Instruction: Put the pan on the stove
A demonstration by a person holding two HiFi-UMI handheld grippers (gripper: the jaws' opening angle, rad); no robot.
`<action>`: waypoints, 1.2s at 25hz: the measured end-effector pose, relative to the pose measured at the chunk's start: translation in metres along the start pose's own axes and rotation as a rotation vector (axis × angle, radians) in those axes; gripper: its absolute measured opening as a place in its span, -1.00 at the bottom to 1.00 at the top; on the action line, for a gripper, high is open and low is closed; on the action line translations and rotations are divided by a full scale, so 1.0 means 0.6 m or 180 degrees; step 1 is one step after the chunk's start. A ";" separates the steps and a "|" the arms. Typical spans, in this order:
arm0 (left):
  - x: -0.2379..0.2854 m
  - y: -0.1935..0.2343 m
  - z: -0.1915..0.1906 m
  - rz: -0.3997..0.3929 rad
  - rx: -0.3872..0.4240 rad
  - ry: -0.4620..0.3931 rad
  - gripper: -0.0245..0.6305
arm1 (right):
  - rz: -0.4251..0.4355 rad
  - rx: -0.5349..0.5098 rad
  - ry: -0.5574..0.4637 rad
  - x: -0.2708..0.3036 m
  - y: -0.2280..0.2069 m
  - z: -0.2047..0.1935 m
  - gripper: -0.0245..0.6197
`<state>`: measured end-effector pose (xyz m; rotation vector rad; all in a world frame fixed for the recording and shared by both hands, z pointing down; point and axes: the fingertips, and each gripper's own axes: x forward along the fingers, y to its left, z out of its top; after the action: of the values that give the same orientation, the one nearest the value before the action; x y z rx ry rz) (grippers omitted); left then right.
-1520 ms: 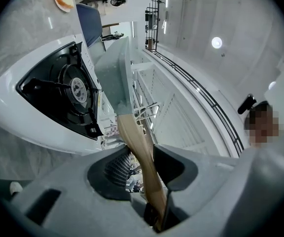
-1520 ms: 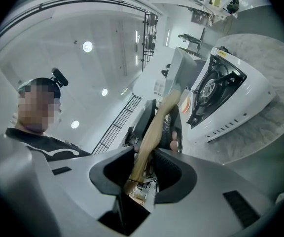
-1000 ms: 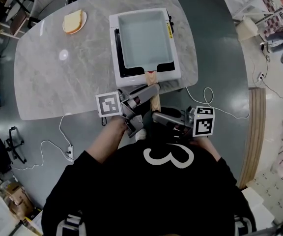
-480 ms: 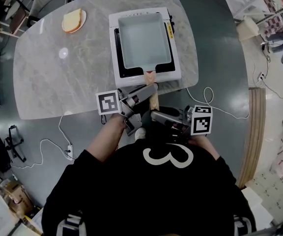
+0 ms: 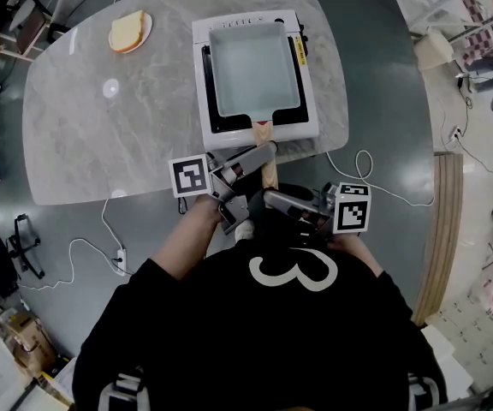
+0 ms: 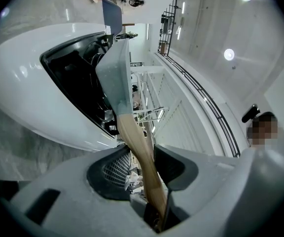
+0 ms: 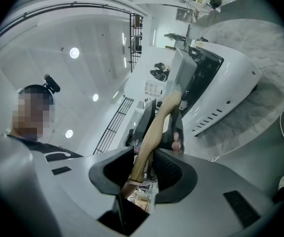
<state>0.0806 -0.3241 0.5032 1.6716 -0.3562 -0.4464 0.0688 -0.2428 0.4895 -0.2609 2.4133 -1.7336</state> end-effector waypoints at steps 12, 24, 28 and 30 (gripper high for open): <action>-0.002 -0.003 -0.002 -0.0024 -0.0027 -0.0004 -0.44 | 0.0038 0.0100 -0.0096 0.004 0.005 -0.002 -0.58; -0.014 -0.001 -0.010 -0.0021 0.0006 -0.0081 -0.33 | -0.0210 -0.0102 -0.0220 0.002 -0.004 0.007 -0.52; -0.030 -0.007 -0.011 -0.0047 0.0034 -0.0164 -0.28 | -0.0355 -0.0267 -0.0201 -0.003 -0.004 0.006 -0.41; -0.039 -0.010 -0.010 -0.0030 0.0063 -0.0181 -0.27 | -0.0472 -0.0364 -0.0244 -0.009 -0.007 0.011 -0.37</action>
<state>0.0630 -0.3069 0.5002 1.6828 -0.3960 -0.4997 0.0760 -0.2489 0.4916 -0.5234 2.4972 -1.6111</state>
